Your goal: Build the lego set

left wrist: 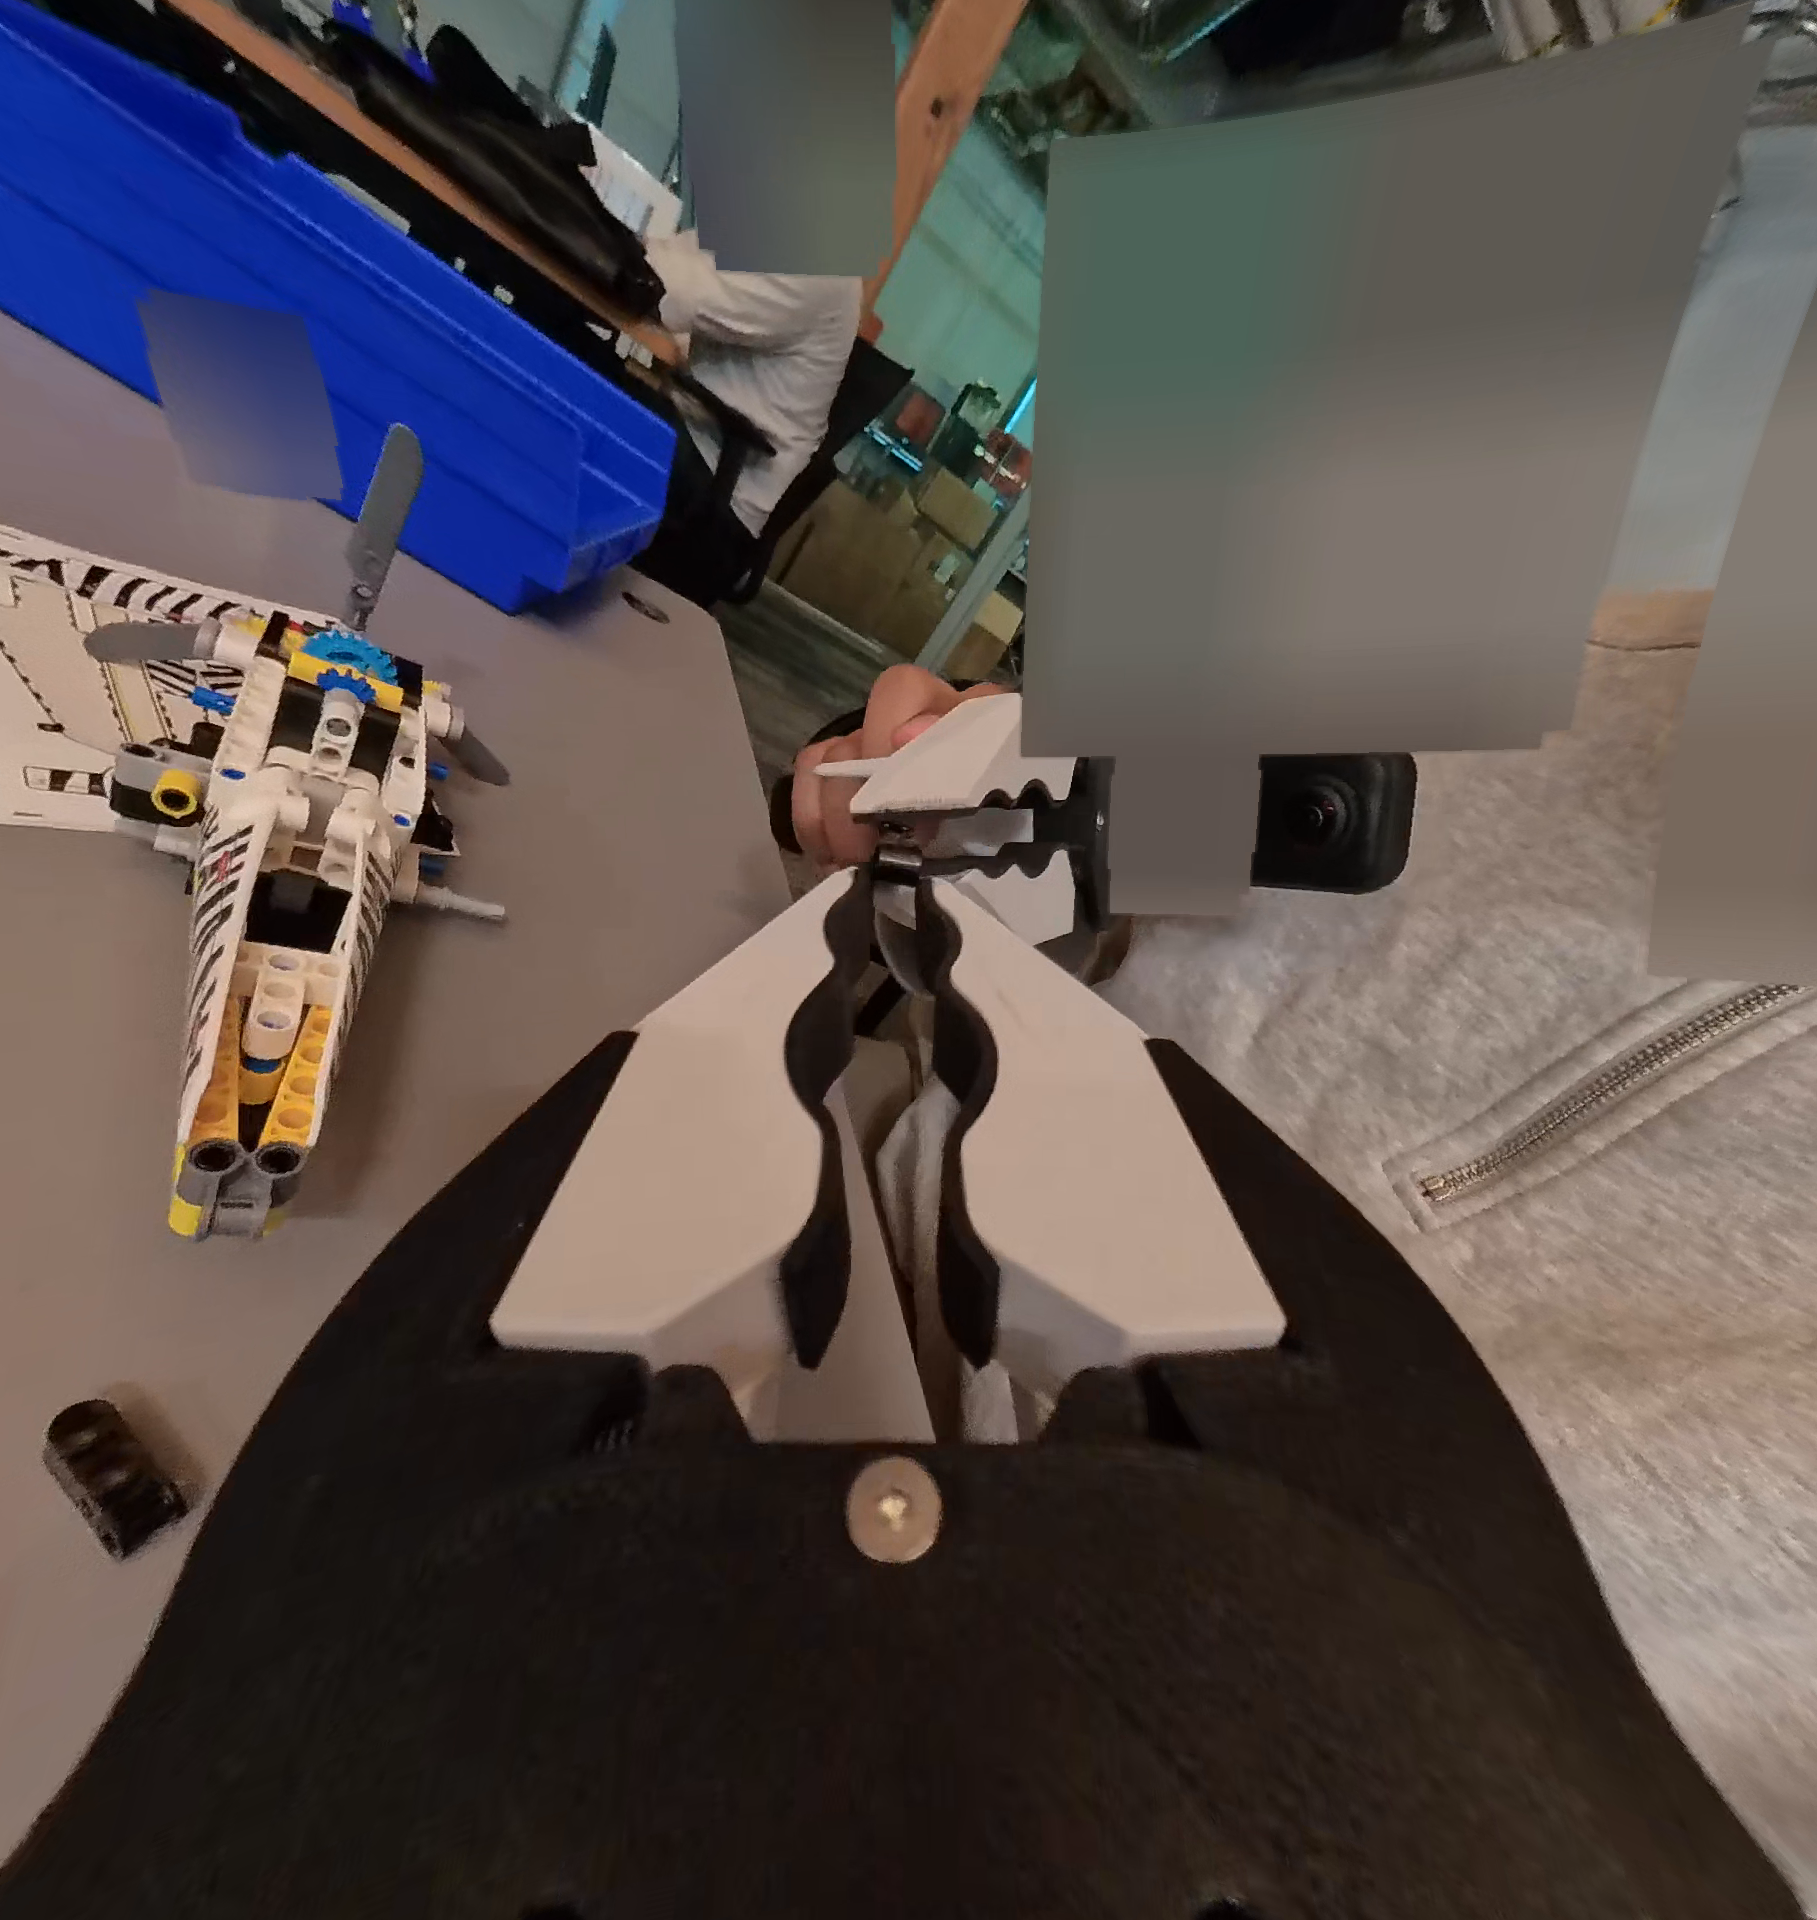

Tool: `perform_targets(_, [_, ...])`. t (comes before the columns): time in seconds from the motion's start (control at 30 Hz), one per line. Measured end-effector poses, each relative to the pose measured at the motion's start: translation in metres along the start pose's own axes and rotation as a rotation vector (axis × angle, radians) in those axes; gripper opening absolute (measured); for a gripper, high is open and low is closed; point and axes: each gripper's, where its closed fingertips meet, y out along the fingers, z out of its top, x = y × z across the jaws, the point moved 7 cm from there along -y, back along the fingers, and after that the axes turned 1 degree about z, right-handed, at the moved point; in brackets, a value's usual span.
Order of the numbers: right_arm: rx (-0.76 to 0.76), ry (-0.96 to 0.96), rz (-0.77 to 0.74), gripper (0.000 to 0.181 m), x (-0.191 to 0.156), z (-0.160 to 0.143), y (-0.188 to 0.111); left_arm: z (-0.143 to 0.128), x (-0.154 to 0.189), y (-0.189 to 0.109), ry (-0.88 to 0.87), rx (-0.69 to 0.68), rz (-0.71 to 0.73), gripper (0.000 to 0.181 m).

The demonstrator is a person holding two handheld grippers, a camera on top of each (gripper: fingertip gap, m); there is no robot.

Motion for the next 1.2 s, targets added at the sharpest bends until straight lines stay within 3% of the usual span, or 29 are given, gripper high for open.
perform_targets(0.67, [0.062, 0.101, -0.047, 0.006, 0.001, 0.006, 0.004, 0.009, 0.004, -0.005, 0.049, 0.086, -0.026, 0.005])
perform_targets(0.87, [0.057, 0.11, -0.001, 0.006, -0.004, 0.01, 0.01, 0.009, 0.004, -0.017, 0.086, 0.077, -0.011, 0.005])
perform_targets(1.0, [0.067, 0.173, 0.081, 0.0, -0.003, 0.014, 0.015, 0.02, -0.001, -0.051, 0.132, 0.199, 0.12, 0.006])
perform_targets(1.13, [0.034, 0.366, 0.196, 0.002, 0.025, 0.015, 0.036, 0.022, -0.027, -0.111, 0.218, 0.35, 0.606, 0.006])
perform_targets(1.2, [-0.061, 0.496, 0.334, 0.023, 0.036, 0.009, 0.059, 0.02, -0.032, -0.136, 0.226, 0.433, 0.736, 0.006])
